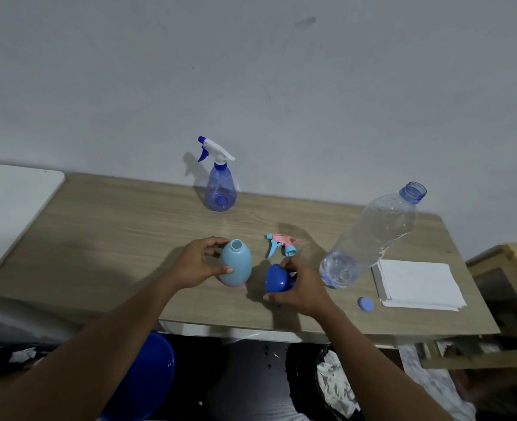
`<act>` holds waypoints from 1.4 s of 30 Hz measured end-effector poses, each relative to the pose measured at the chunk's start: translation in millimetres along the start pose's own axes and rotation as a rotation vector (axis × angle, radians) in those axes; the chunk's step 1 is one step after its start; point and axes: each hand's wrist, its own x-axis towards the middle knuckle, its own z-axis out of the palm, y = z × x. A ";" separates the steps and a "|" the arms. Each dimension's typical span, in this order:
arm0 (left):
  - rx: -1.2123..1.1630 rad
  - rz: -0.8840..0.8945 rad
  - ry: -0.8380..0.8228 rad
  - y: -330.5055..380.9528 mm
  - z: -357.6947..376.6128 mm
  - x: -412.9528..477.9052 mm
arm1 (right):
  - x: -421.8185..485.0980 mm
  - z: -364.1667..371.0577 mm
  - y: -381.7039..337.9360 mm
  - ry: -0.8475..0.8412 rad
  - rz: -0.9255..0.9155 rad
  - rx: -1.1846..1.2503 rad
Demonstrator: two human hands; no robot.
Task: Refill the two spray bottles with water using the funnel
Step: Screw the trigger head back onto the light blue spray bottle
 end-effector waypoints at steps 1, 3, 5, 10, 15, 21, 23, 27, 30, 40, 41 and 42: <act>-0.002 -0.003 -0.002 0.6 0.2 0.1 | -0.2 5.1 3.0 -0.014 0.000 -0.035; -0.005 -0.010 -0.006 0.8 0.5 -0.4 | 0.9 15.4 9.2 -0.021 -0.002 -0.123; -0.007 -0.016 -0.007 0.1 0.4 -0.6 | -0.1 24.6 10.7 -0.045 0.008 -0.222; -0.003 -0.019 -0.005 0.4 0.6 -1.5 | -5.1 37.6 9.3 -0.055 0.016 -0.358; -0.006 -0.019 0.002 -0.5 0.6 -2.2 | -7.3 19.0 -0.6 0.049 0.012 -0.133; -0.009 -0.015 0.012 -1.9 3.3 -2.3 | 42.4 -13.6 -11.1 0.341 0.102 -0.086; 0.001 -0.014 0.010 -1.2 3.9 -3.5 | 62.9 -18.7 -10.6 0.259 0.191 -0.159; 0.008 -0.003 0.017 2.2 3.0 -2.0 | 84.1 -20.4 -13.2 0.032 0.206 -0.237; 0.007 -0.007 0.016 -0.1 2.3 -0.5 | 95.4 -17.0 -9.4 -0.022 0.189 -0.320; -0.032 -0.038 0.025 -22.4 26.0 4.0 | 97.3 -15.1 6.1 0.114 0.165 0.011; -0.034 -0.040 0.026 -23.2 26.9 6.1 | 97.4 -15.1 7.2 0.116 0.172 0.074; -0.039 -0.040 0.026 -23.8 27.4 8.5 | 96.8 -16.4 6.2 0.126 0.177 0.132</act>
